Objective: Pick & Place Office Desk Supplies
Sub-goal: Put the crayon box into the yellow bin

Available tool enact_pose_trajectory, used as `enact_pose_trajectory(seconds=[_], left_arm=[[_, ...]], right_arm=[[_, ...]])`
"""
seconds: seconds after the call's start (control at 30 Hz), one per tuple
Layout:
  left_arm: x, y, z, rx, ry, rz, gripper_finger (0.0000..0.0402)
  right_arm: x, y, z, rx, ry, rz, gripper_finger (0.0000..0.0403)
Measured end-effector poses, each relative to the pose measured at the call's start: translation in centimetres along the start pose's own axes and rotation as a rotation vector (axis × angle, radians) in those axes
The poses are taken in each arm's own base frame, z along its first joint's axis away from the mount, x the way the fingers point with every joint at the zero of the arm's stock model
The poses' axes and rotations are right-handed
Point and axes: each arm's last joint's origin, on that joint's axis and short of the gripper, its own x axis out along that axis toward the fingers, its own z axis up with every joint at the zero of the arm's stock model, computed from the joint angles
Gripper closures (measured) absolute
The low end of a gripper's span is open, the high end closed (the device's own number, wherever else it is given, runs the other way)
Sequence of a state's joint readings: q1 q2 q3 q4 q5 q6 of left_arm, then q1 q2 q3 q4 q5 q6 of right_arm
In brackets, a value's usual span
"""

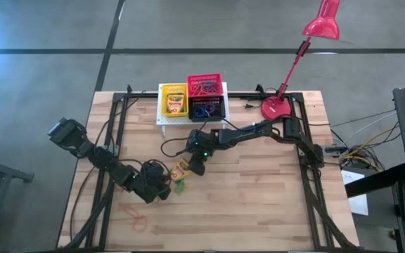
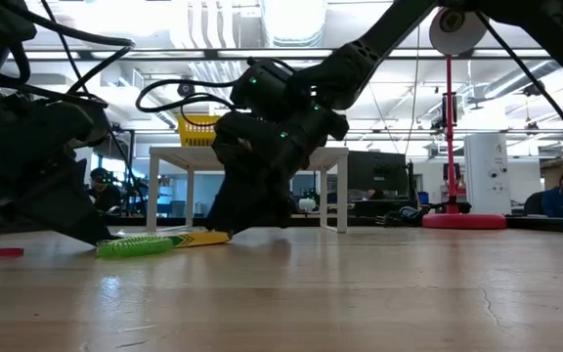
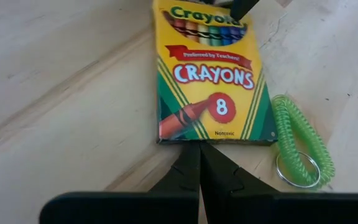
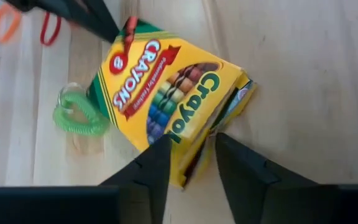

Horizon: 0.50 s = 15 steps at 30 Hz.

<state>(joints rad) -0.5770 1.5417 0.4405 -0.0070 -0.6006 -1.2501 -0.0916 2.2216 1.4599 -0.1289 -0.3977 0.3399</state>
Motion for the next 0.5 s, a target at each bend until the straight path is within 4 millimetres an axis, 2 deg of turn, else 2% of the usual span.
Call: enact_pose_trajectory(seconds=[0.33,0.5], left_arm=[[0.0,-0.1,0.0,0.041,-0.006,-0.009,0.0399],[-0.3,-0.1,0.3,0.064,-0.003,-0.024,0.0399]], right_arm=[[-0.8,0.5,-0.3,-0.073,0.035,-0.088,0.0387],[-0.6,1.6,-0.7,-0.132,0.025,-0.197,0.0394]])
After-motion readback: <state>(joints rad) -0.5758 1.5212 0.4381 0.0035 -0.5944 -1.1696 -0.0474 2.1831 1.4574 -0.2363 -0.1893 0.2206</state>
